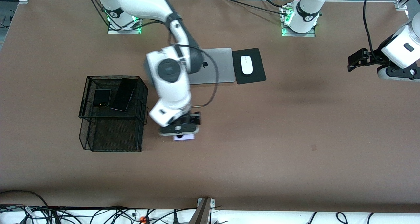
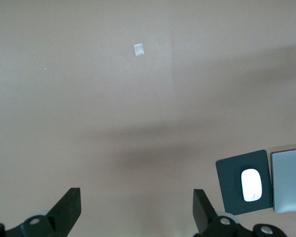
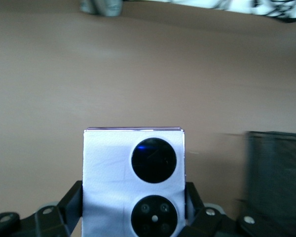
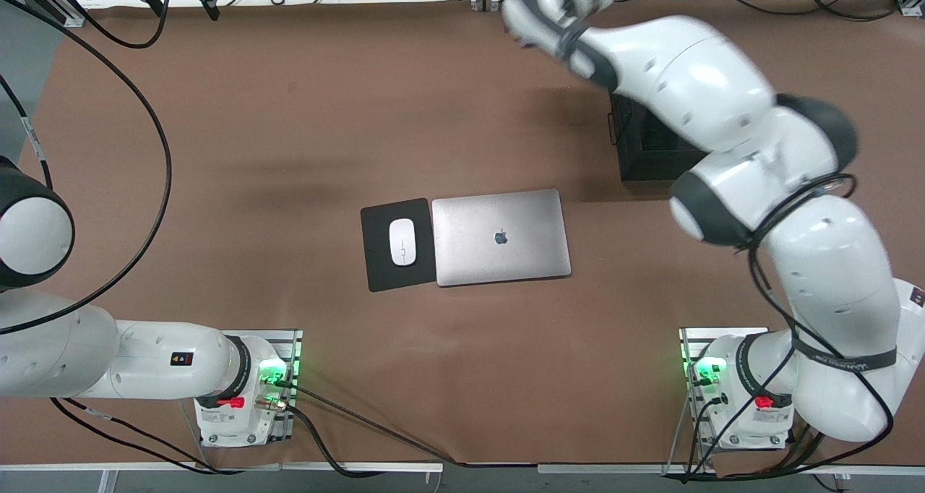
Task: Place phones with both arms
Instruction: 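Lower the white phone into the basket and open the right gripper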
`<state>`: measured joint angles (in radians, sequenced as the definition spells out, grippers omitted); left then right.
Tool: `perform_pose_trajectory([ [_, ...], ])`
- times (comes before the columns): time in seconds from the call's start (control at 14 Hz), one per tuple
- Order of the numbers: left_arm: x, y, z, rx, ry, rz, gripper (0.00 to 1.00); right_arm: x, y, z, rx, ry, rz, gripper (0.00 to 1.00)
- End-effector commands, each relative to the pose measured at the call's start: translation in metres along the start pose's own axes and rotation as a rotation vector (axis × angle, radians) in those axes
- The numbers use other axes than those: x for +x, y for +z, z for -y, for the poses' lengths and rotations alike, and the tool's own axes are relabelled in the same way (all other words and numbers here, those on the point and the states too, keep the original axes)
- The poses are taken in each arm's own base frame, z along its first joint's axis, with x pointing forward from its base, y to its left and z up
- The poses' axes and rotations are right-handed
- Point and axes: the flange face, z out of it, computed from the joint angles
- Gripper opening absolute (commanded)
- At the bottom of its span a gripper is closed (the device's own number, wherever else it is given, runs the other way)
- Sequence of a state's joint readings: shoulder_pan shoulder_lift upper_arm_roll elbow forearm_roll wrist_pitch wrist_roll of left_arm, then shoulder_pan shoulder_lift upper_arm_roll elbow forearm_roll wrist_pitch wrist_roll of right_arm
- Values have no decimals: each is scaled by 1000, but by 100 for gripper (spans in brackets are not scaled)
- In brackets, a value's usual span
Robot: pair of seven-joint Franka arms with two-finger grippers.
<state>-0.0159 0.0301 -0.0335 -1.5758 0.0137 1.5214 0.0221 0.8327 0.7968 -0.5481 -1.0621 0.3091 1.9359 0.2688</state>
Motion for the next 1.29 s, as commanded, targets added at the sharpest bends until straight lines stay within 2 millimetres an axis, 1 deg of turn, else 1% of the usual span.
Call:
perform_pose_trajectory([
  [0.0, -5, -5, 1, -9, -4, -11, 100, 15, -13, -83, 21, -35, 86, 14],
  [0.14, -5, -5, 1, -9, -4, -9, 100, 28, -12, -147, -6, -33, 106, 14],
  [0.21, -5, -5, 1, -9, -4, -9, 100, 31, -5, -175, -8, -25, 116, 14],
  [0.29, -5, -5, 2, -9, -5, -8, 100, 31, 5, -197, -7, -9, 136, 14],
  [0.36, -5, -5, 1, -9, -4, -3, 100, 28, 20, -215, -7, 12, 156, 14],
  [0.43, -6, -4, 2, -9, -5, 0, 100, 23, 34, -224, 9, 33, 178, 14],
  [0.57, -6, -5, 2, -9, -5, -2, 100, 12, 63, -233, 46, 78, 218, 14],
  [0.72, -6, -5, 1, -9, -4, 1, 100, -5, 95, -249, 45, 115, 264, 14],
  [1.07, -7, -5, 1, -9, -4, 3, 100, -25, 124, -266, 37, 164, 315, 15],
  [1.22, -7, -6, 1, -9, -4, 1, 100, -36, 141, -274, 27, 183, 323, 16],
])
